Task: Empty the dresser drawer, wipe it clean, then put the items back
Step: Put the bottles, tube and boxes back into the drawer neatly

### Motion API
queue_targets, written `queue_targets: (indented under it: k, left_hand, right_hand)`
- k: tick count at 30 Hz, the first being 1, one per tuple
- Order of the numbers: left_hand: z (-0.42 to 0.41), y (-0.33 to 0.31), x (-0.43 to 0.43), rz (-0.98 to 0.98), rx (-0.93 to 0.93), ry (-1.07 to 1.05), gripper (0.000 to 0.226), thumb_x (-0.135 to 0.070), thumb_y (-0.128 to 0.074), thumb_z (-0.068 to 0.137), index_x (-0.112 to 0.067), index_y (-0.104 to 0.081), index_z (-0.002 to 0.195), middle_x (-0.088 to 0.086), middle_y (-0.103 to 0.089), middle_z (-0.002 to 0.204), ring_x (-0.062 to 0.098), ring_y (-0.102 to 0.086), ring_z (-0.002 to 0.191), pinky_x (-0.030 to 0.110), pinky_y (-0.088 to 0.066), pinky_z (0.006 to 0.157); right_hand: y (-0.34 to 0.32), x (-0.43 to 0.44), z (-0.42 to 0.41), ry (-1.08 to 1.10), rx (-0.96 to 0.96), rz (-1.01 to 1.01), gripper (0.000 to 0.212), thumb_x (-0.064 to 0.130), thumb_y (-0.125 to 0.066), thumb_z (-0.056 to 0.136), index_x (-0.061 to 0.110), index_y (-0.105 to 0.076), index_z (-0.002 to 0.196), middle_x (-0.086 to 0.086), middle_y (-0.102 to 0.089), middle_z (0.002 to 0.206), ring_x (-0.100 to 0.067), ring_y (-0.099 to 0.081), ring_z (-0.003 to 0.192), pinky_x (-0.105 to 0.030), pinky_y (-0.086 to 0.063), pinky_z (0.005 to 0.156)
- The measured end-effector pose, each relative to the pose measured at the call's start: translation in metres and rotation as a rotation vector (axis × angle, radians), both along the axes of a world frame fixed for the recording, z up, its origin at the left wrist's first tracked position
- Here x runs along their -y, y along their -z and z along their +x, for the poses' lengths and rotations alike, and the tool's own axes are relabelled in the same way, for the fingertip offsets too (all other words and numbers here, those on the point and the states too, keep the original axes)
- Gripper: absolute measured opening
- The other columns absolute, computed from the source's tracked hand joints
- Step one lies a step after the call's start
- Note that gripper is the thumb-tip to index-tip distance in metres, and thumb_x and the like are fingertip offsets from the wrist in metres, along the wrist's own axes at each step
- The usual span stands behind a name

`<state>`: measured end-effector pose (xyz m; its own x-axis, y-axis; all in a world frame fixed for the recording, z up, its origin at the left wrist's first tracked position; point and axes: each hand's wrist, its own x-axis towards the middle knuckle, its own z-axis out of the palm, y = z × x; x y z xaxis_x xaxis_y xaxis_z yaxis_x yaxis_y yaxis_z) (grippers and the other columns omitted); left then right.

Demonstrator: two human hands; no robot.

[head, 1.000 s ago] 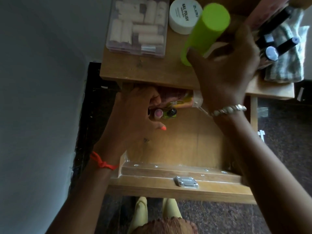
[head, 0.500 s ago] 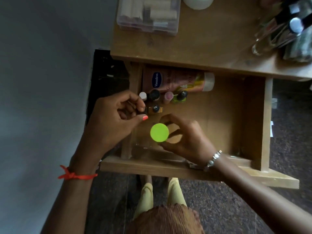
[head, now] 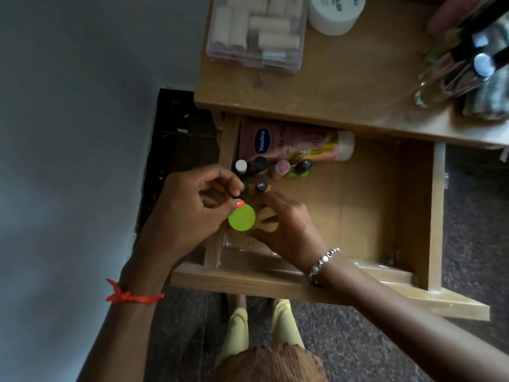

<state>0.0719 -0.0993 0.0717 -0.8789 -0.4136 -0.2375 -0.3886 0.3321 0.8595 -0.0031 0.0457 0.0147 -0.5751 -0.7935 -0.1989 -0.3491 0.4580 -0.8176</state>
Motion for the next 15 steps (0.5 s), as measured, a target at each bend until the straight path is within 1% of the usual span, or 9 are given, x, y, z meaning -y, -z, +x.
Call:
queue_targets:
  k: [2,4,5,6,8,10,11,13,15]
  left_hand:
    - [-0.004,-0.005,0.002,-0.023,-0.033,0.0,0.028,-0.004,-0.074,0.07,-0.027,-0.062,0.078,-0.01,-0.067,0.082,0.004,-0.065,0.077,0.017,-0.055,0.064]
    - [-0.015,-0.015,0.005,-0.031,-0.092,-0.011,0.024,-0.005,-0.075,0.07,-0.024,-0.063,0.079,-0.008,-0.068,0.081,0.006,-0.065,0.075,0.017,-0.055,0.065]
    - [-0.023,-0.022,0.005,-0.037,-0.122,-0.024,0.022,-0.005,-0.075,0.071,-0.022,-0.064,0.08,-0.007,-0.068,0.081,0.008,-0.066,0.075,0.018,-0.055,0.066]
    - [-0.034,-0.028,0.006,-0.056,-0.167,-0.028,0.019,-0.006,-0.075,0.072,-0.019,-0.065,0.082,-0.007,-0.068,0.082,0.009,-0.066,0.076,0.019,-0.055,0.067]
    - [-0.064,-0.041,0.005,-0.101,-0.256,-0.038,0.019,-0.01,-0.072,0.073,-0.015,-0.066,0.09,-0.01,-0.066,0.085,0.006,-0.065,0.08,0.014,-0.054,0.07]
    - [-0.1,-0.047,0.004,-0.159,-0.35,-0.054,0.022,-0.011,-0.068,0.076,-0.01,-0.066,0.099,-0.01,-0.065,0.091,0.001,-0.063,0.086,0.009,-0.051,0.076]
    - [-0.119,-0.047,0.004,-0.186,-0.38,-0.058,0.024,-0.008,-0.065,0.079,-0.008,-0.065,0.103,-0.007,-0.065,0.098,0.001,-0.062,0.091,0.01,-0.05,0.08]
    - [-0.156,-0.047,0.002,-0.263,-0.362,-0.048,0.035,-0.001,-0.059,0.082,-0.006,-0.058,0.116,0.003,-0.061,0.116,0.009,-0.057,0.108,0.016,-0.046,0.091]
    - [-0.183,-0.04,0.0,-0.381,-0.302,0.03,0.045,-0.002,-0.055,0.084,-0.007,-0.047,0.128,0.011,-0.052,0.132,0.019,-0.046,0.124,0.02,-0.035,0.102]
  right_hand:
    - [-0.014,-0.006,-0.003,-0.019,0.019,0.146,0.039,0.001,-0.076,0.069,0.006,-0.062,0.106,-0.01,-0.066,0.101,-0.024,-0.065,0.078,-0.032,-0.056,0.069]
    - [-0.038,-0.012,-0.018,0.002,-0.026,0.243,0.02,0.005,-0.071,0.076,0.013,-0.069,0.094,-0.002,-0.069,0.086,-0.012,-0.061,0.067,-0.028,-0.057,0.067]
    - [-0.053,-0.012,-0.032,0.069,-0.059,0.201,0.01,0.007,-0.069,0.077,0.015,-0.071,0.084,0.002,-0.068,0.075,-0.006,-0.059,0.06,-0.023,-0.055,0.061]
    - [-0.068,-0.01,-0.048,0.164,-0.102,0.119,0.008,0.011,-0.068,0.077,0.018,-0.07,0.075,0.006,-0.065,0.066,-0.006,-0.058,0.057,-0.017,-0.05,0.056]
    - [-0.096,0.0,-0.085,0.373,-0.186,-0.026,0.012,0.012,-0.069,0.076,0.023,-0.067,0.077,0.013,-0.061,0.064,0.001,-0.057,0.055,-0.009,-0.045,0.054]
    - [-0.11,0.017,-0.122,0.552,-0.272,-0.06,0.013,0.01,-0.069,0.075,0.02,-0.067,0.083,0.009,-0.061,0.071,0.001,-0.057,0.06,-0.013,-0.046,0.057]
    - [-0.109,0.026,-0.14,0.63,-0.286,-0.042,0.012,0.012,-0.069,0.075,0.017,-0.068,0.086,0.005,-0.063,0.076,-0.004,-0.059,0.066,-0.015,-0.046,0.059]
    - [-0.1,0.044,-0.17,0.754,-0.212,-0.007,0.02,0.02,-0.071,0.075,0.01,-0.069,0.092,-0.004,-0.069,0.089,-0.015,-0.063,0.083,-0.024,-0.051,0.068]
    - [-0.088,0.059,-0.189,0.795,-0.107,-0.039,0.028,0.023,-0.072,0.075,0.005,-0.07,0.097,-0.013,-0.071,0.099,-0.024,-0.066,0.094,-0.037,-0.055,0.08]
